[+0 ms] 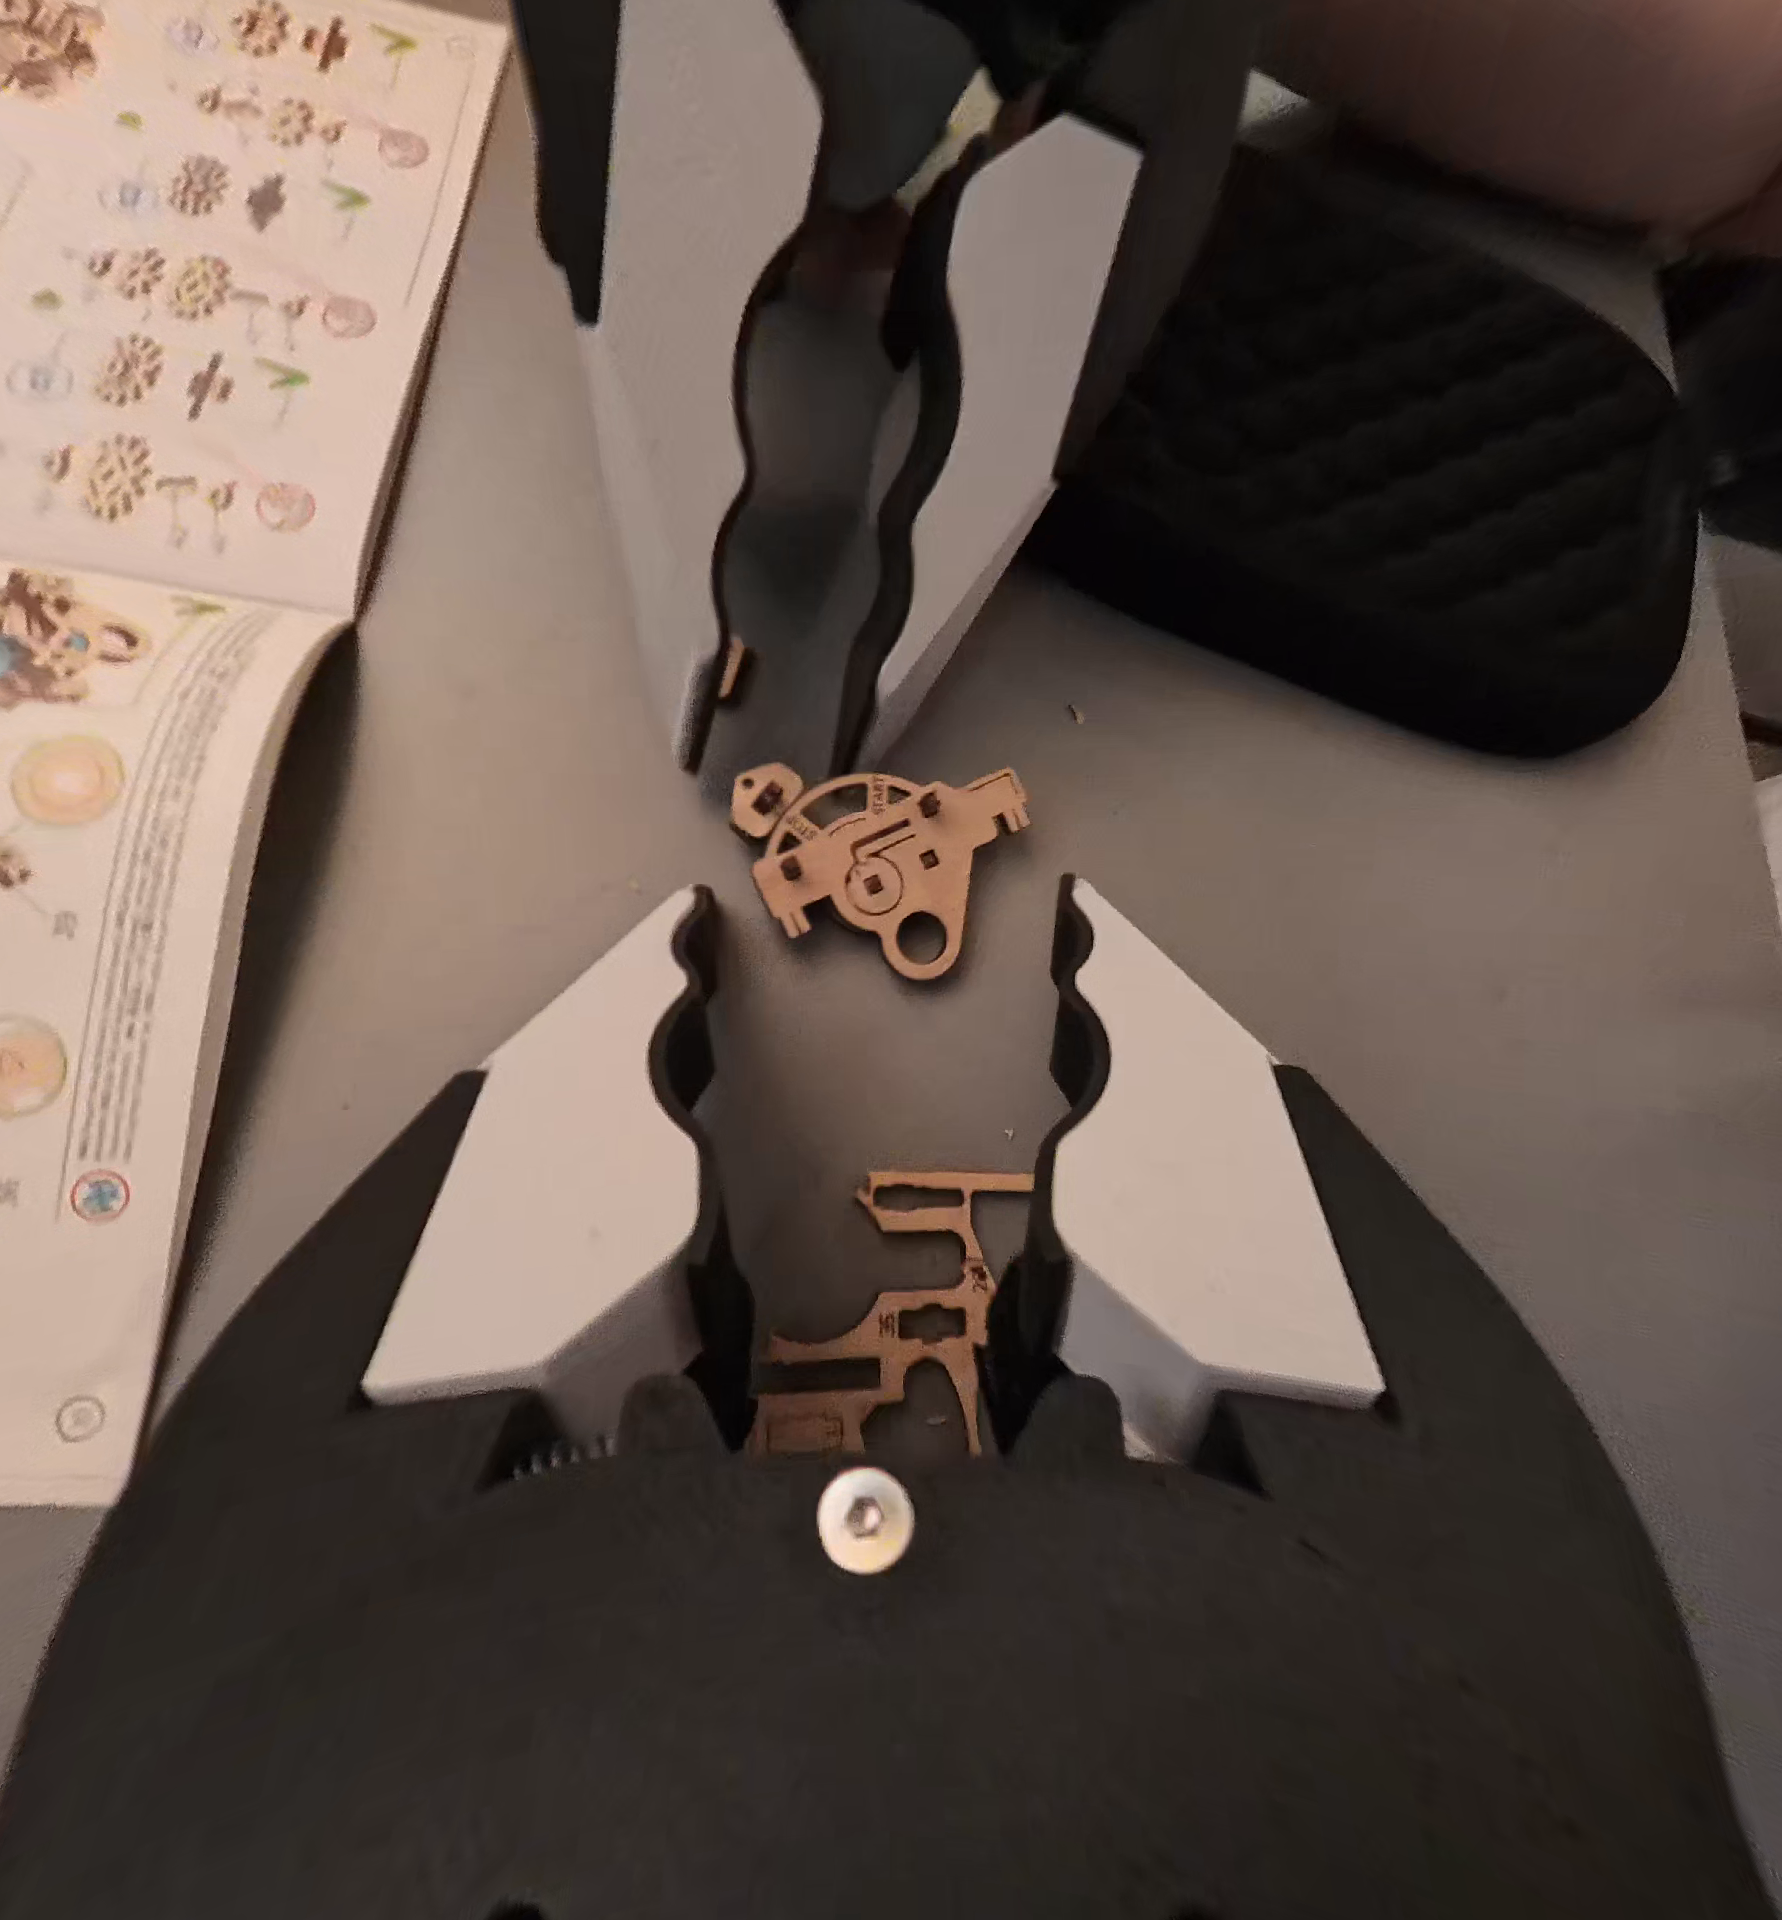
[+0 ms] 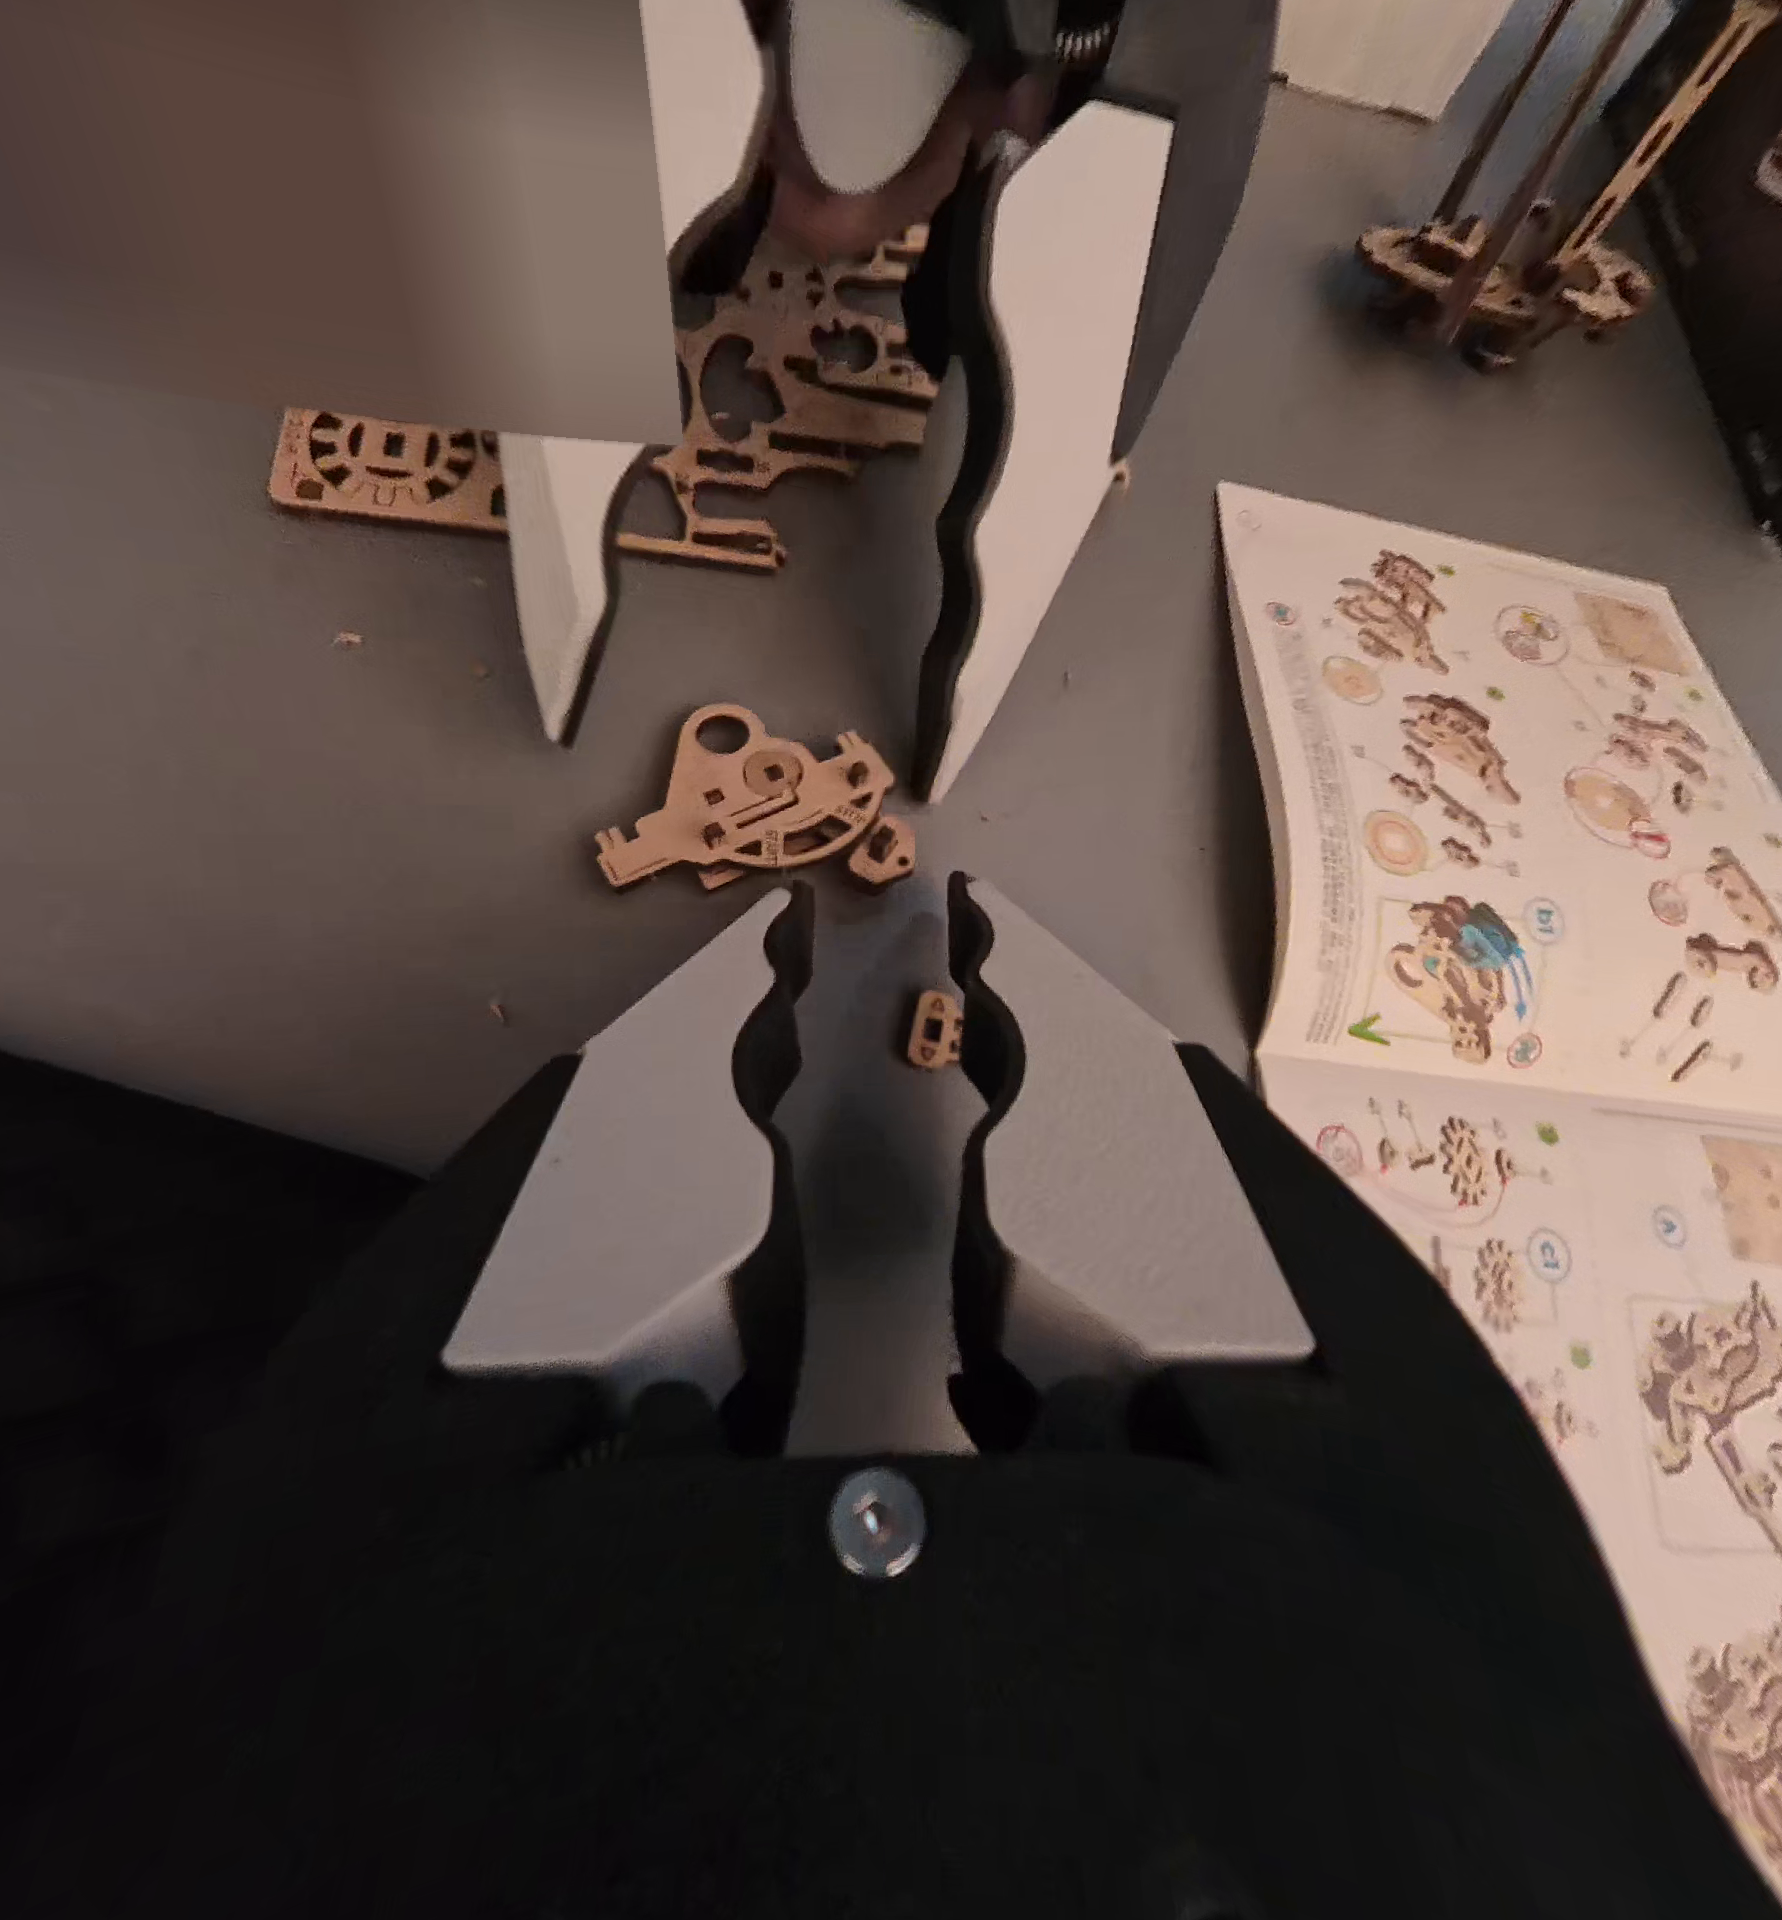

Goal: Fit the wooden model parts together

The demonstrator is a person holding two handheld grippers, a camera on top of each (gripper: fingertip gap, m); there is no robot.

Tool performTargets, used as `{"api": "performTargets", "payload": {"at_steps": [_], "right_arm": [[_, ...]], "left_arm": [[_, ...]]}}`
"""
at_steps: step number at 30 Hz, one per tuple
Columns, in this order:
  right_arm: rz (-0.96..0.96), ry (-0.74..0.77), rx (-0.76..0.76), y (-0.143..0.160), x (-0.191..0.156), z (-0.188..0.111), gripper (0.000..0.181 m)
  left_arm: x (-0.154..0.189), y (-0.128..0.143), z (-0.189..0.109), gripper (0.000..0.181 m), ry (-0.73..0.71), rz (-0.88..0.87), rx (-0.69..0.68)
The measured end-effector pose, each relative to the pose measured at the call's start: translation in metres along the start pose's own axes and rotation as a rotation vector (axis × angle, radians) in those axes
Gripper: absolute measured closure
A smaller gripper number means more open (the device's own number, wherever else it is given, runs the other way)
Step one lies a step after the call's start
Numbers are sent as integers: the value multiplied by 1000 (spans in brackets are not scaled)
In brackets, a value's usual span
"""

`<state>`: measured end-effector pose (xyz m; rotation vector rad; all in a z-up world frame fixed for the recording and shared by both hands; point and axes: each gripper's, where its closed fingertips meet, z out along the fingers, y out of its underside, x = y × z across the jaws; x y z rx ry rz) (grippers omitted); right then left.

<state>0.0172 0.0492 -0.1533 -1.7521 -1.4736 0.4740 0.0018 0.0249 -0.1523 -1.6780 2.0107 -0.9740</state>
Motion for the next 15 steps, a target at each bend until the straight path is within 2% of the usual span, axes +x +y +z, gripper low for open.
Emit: {"api": "performTargets", "payload": {"at_steps": [2, 5, 9, 15], "right_arm": [[-24, -5, 20, -5, -2, 1, 158], [-26, -28, 12, -3, -7, 3, 165], [-1, -64, 9, -2, -12, 1, 168], [6, -41, -8, 0, -12, -1, 167]], "left_arm": [[2, -1, 2, 119, 12, 38, 2], [-2, 1, 3, 141, -9, 98, 2], [4, 1, 3, 141, 29, 136, 8], [3, 1, 4, 141, 24, 117, 16]]}}
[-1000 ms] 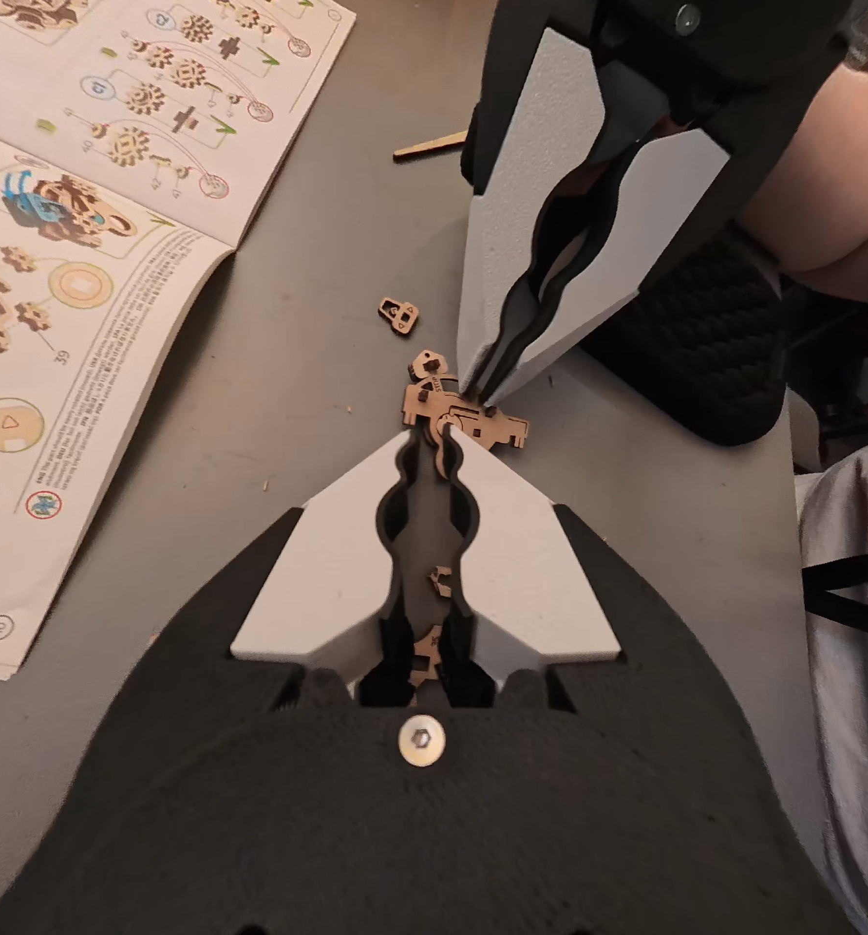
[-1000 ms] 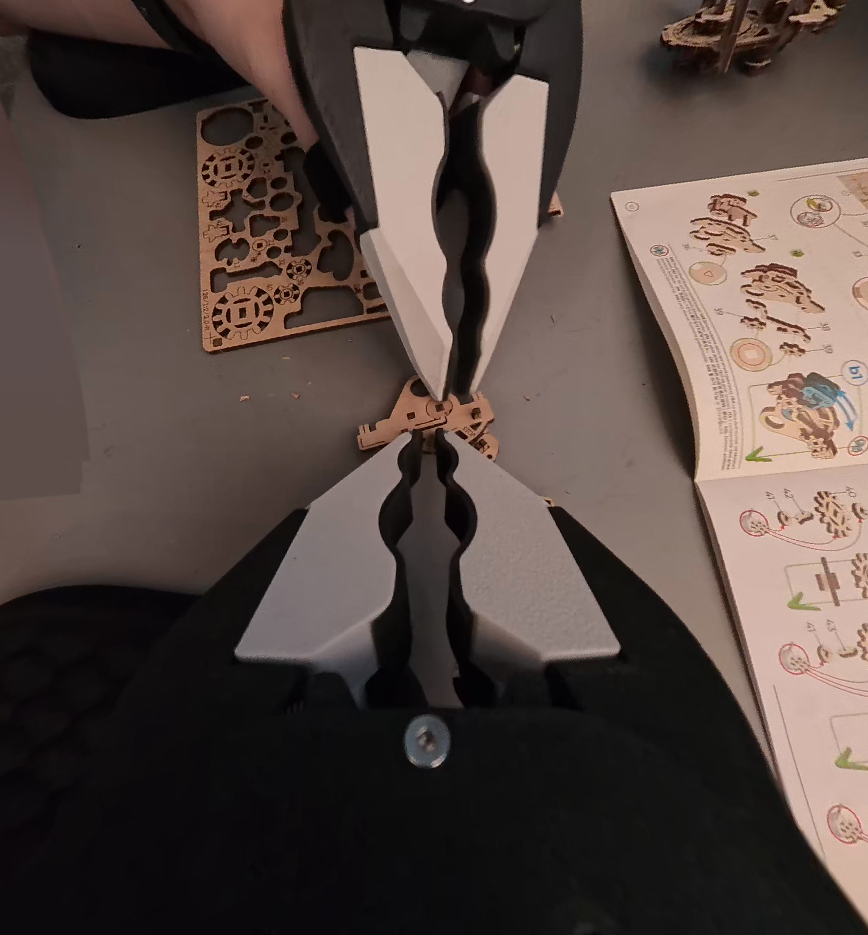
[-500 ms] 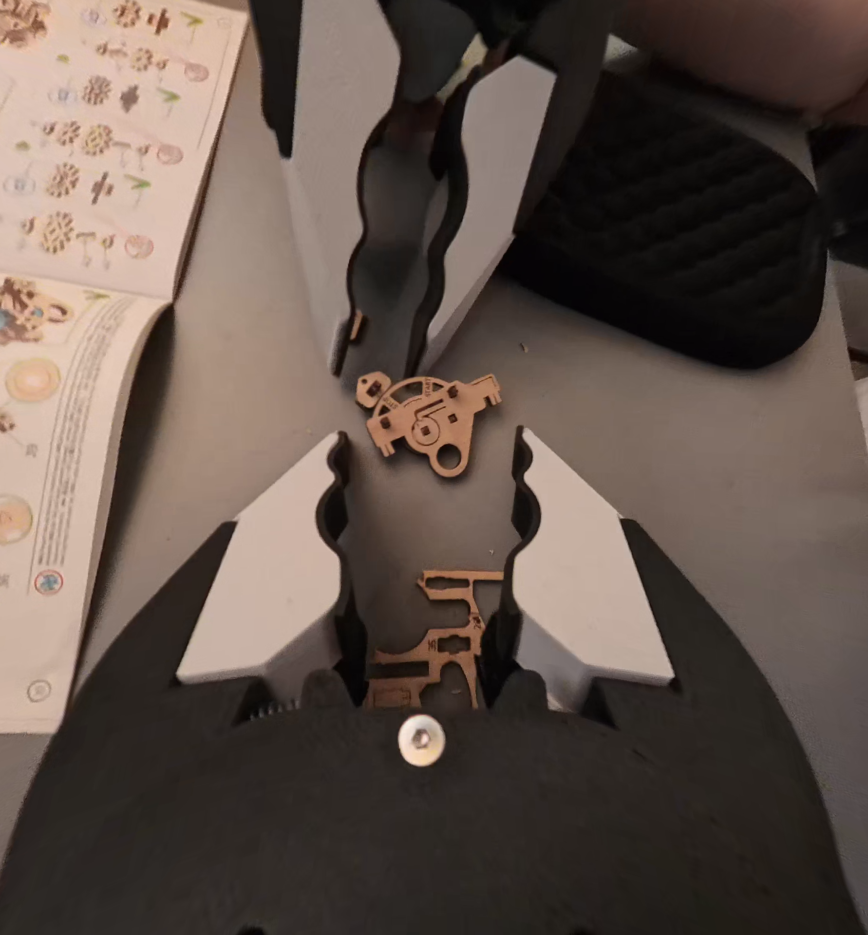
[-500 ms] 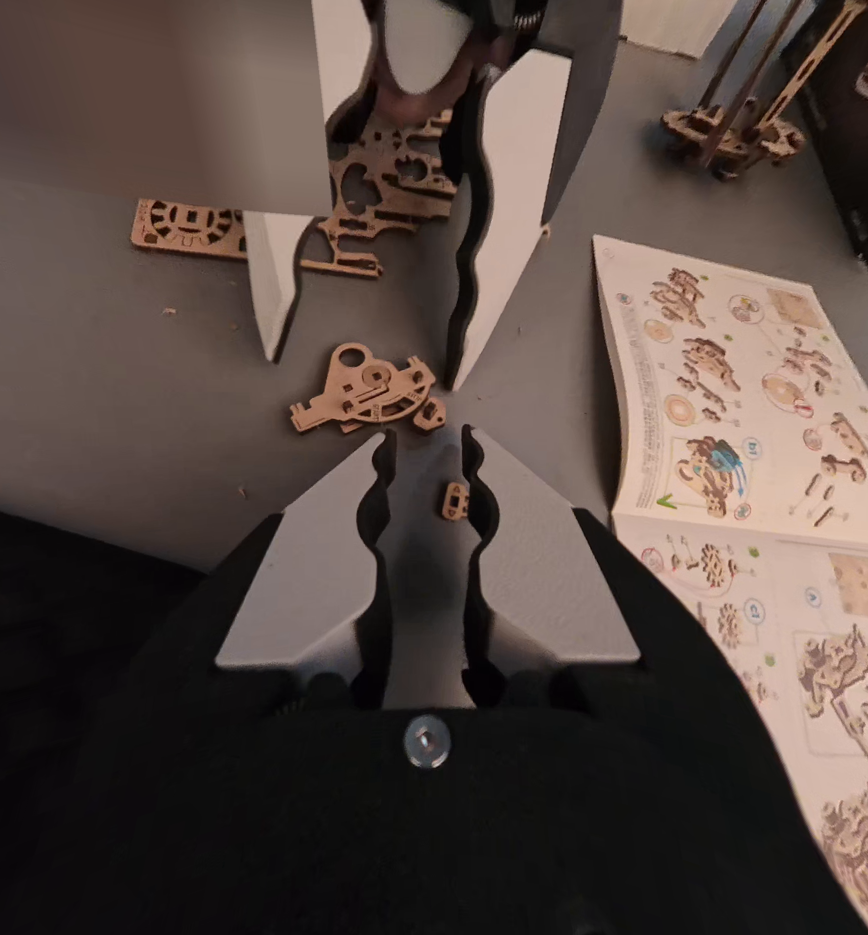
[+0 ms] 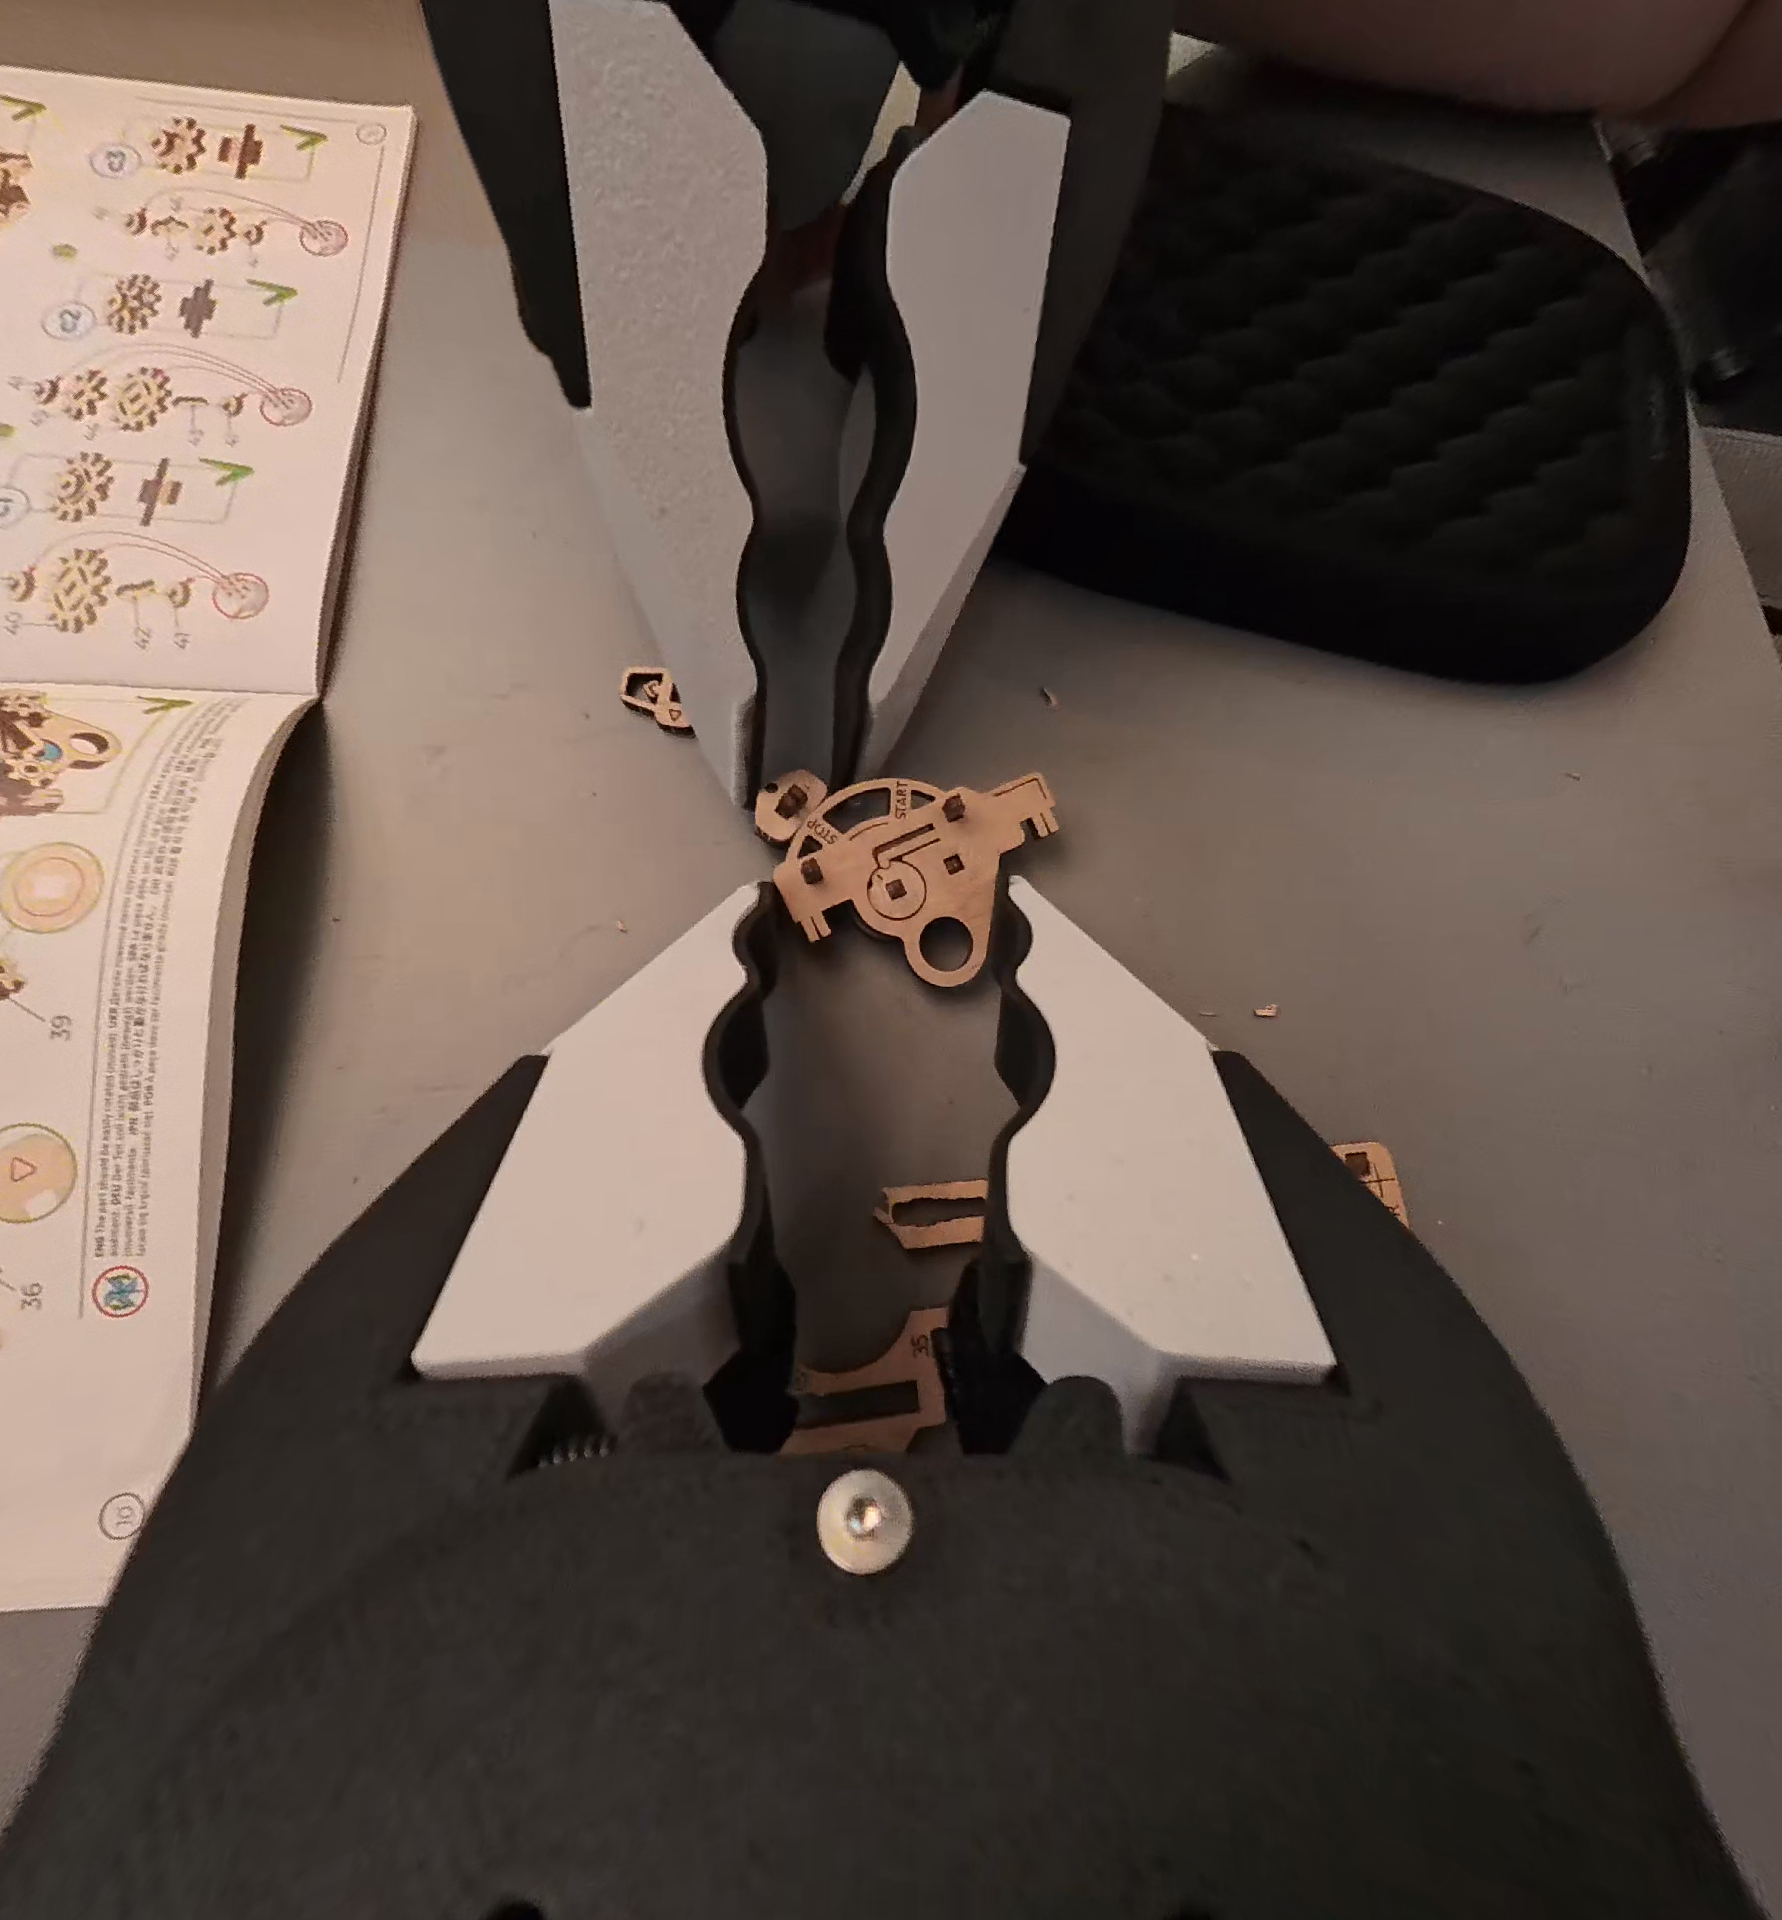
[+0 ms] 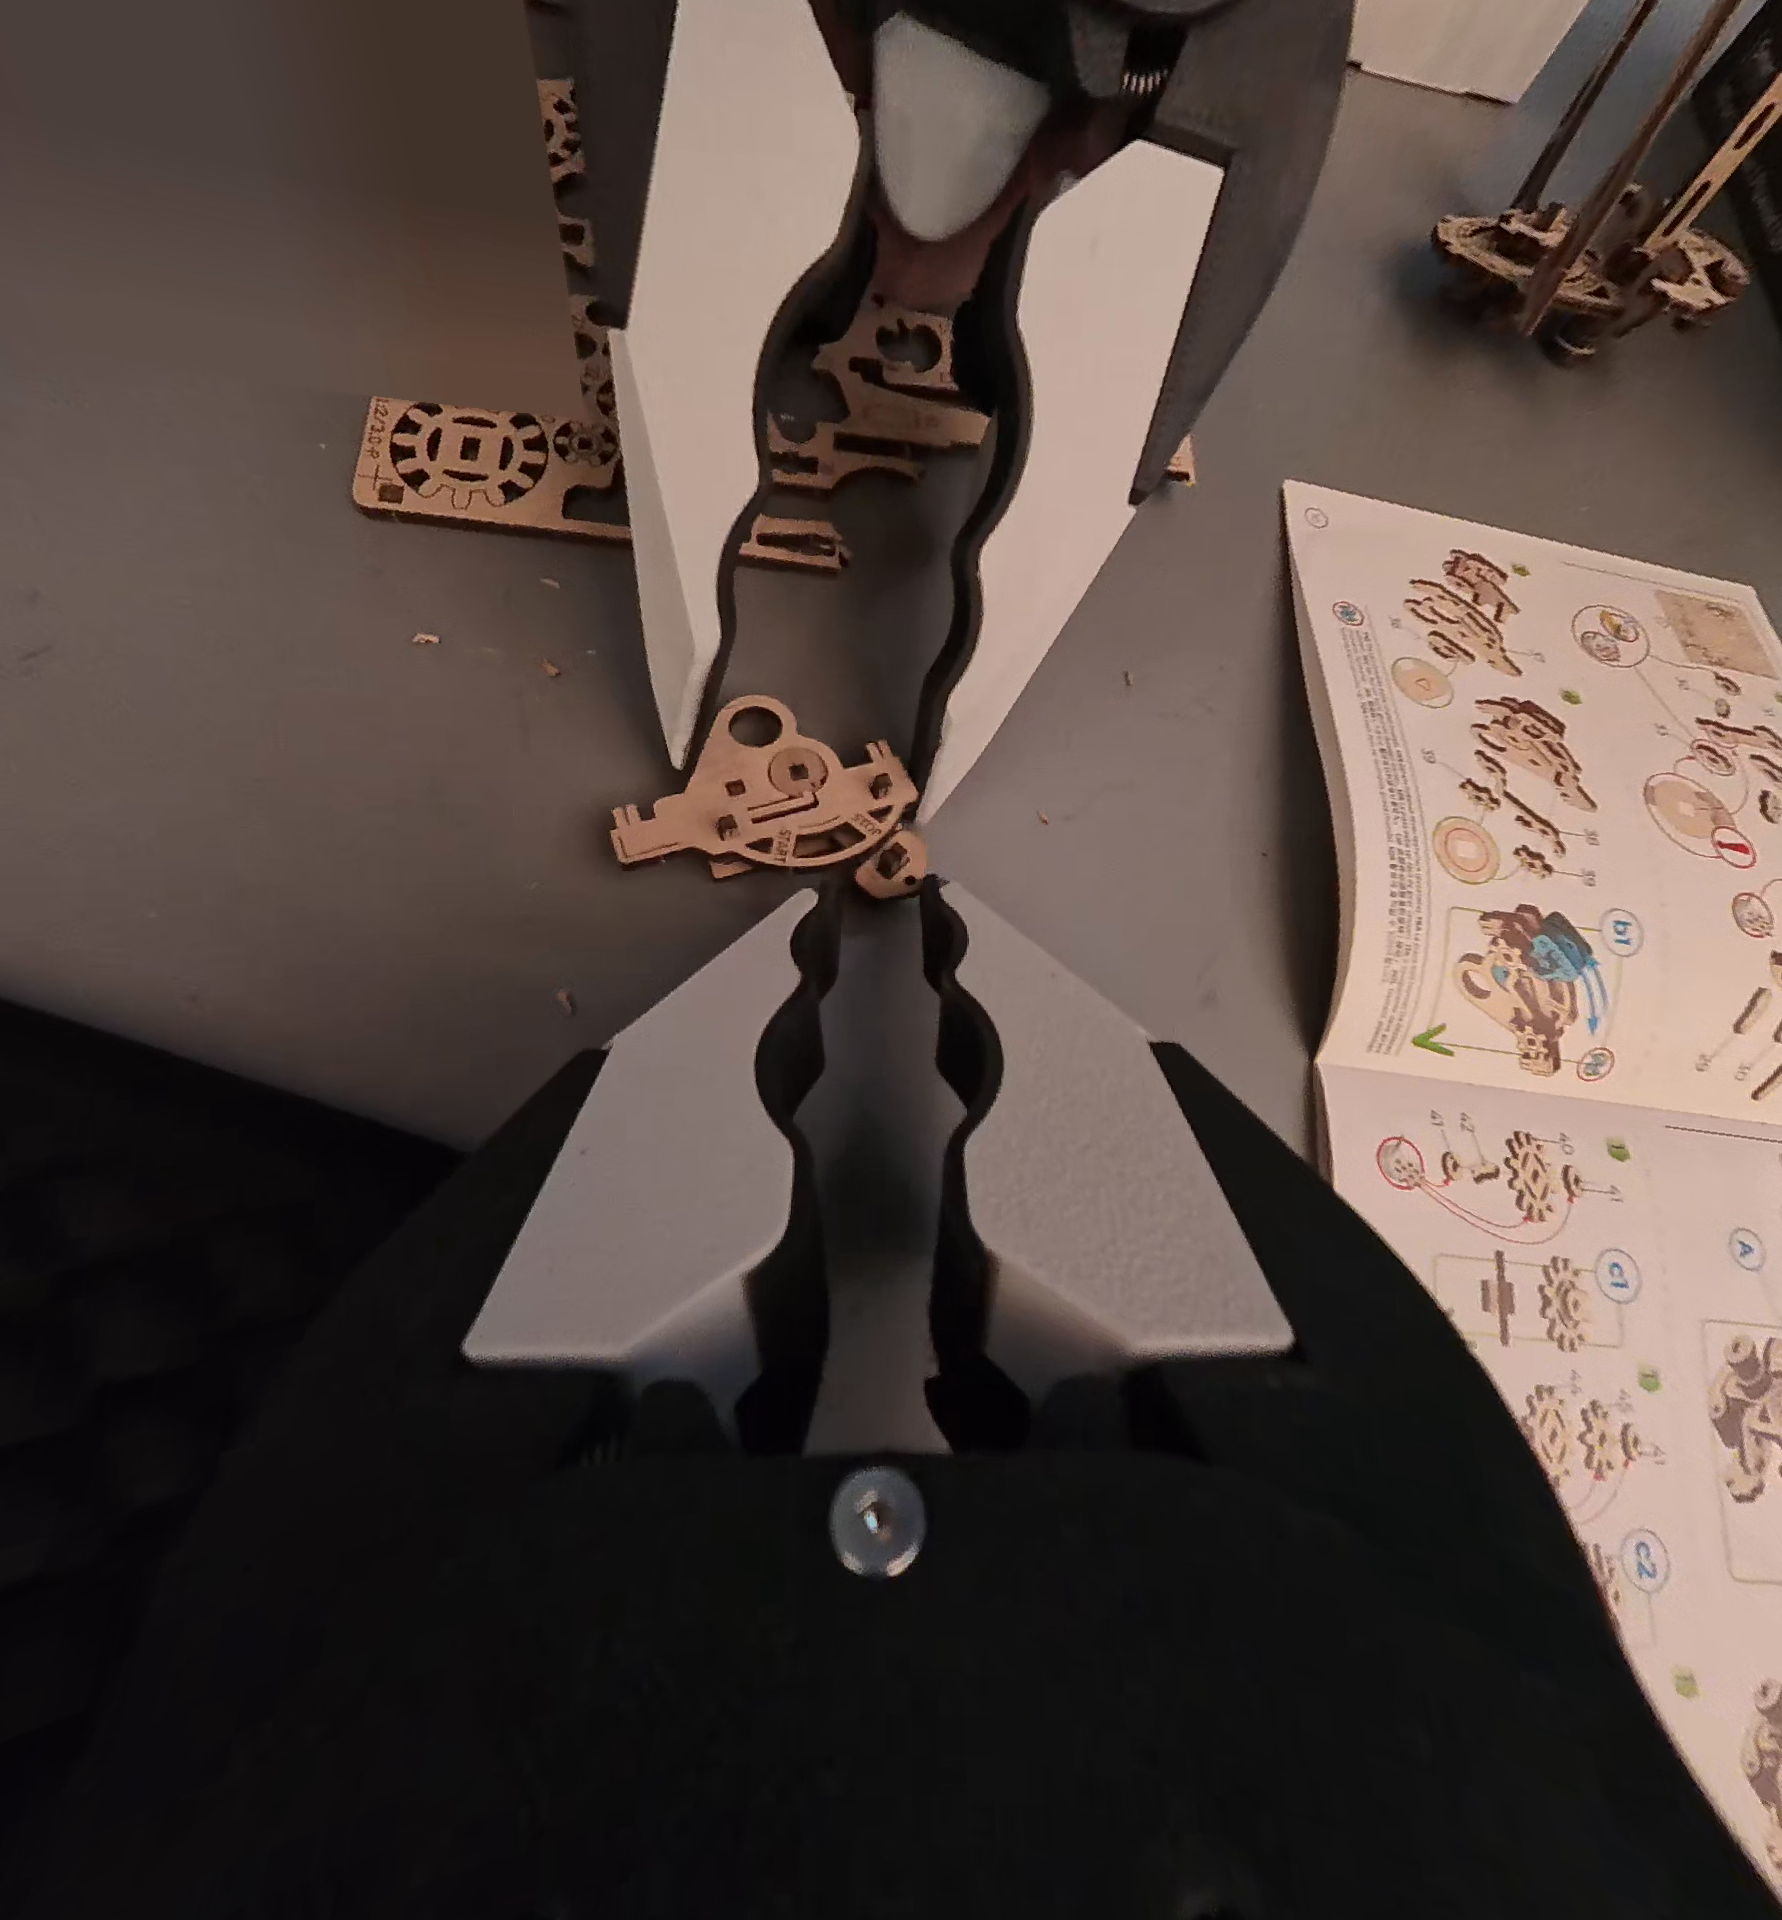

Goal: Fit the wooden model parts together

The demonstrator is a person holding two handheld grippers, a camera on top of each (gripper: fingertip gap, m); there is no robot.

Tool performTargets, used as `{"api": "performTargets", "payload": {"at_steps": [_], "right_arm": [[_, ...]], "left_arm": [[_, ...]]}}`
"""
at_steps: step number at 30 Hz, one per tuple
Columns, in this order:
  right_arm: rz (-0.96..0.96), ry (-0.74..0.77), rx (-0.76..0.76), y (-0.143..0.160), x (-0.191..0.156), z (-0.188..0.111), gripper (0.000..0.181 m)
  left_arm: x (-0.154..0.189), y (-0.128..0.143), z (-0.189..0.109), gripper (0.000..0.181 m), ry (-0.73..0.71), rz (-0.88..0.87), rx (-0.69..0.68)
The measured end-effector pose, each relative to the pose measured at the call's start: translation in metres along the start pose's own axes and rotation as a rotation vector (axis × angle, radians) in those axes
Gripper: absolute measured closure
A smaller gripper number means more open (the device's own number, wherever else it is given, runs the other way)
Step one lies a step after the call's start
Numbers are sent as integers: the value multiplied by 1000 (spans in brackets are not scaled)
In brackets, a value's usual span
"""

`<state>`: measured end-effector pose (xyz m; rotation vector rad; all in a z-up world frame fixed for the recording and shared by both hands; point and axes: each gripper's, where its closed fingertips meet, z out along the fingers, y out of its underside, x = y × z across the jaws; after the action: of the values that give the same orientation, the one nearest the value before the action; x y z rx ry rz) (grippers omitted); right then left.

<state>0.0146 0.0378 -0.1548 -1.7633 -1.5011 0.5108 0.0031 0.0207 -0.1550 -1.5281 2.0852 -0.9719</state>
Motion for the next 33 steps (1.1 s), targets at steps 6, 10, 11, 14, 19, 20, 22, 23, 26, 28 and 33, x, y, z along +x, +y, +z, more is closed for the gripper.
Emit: {"api": "performTargets", "payload": {"at_steps": [6, 10, 11, 14, 19, 20, 22, 23, 26, 28, 33], "right_arm": [[2, 27, -14, 2, 0, -6, 170], [9, 33, -6, 3, 0, -7, 171], [11, 36, -1, 2, 0, -7, 171], [16, 47, 25, -1, 1, -6, 170], [28, 63, 16, 1, 4, -1, 167], [41, 65, 15, 1, 5, 0, 166], [71, 71, 15, 2, 7, -1, 162], [90, 68, 20, 2, 7, -2, 161], [168, 77, 30, 3, 11, -6, 157], [216, 80, 43, 4, 14, -8, 155], [133, 57, 97, -5, 7, -11, 155]], "left_arm": [[-1, 0, 0, 144, -3, -21, 8], [-1, 0, -1, 146, -2, -23, 13], [-1, 0, 0, 146, -5, -16, 13], [-1, 1, 0, 145, -16, 3, 11], [-2, 1, 0, 145, -24, 5, 10], [-2, 1, 0, 146, -27, 9, 12], [-2, 1, 0, 145, -39, 24, 12], [-1, 1, 0, 145, -47, 34, 12], [-3, 1, -2, 146, -89, 68, 15], [-5, 2, -4, 146, -123, 93, 15], [-6, 2, -5, 146, -159, 143, 8]]}}
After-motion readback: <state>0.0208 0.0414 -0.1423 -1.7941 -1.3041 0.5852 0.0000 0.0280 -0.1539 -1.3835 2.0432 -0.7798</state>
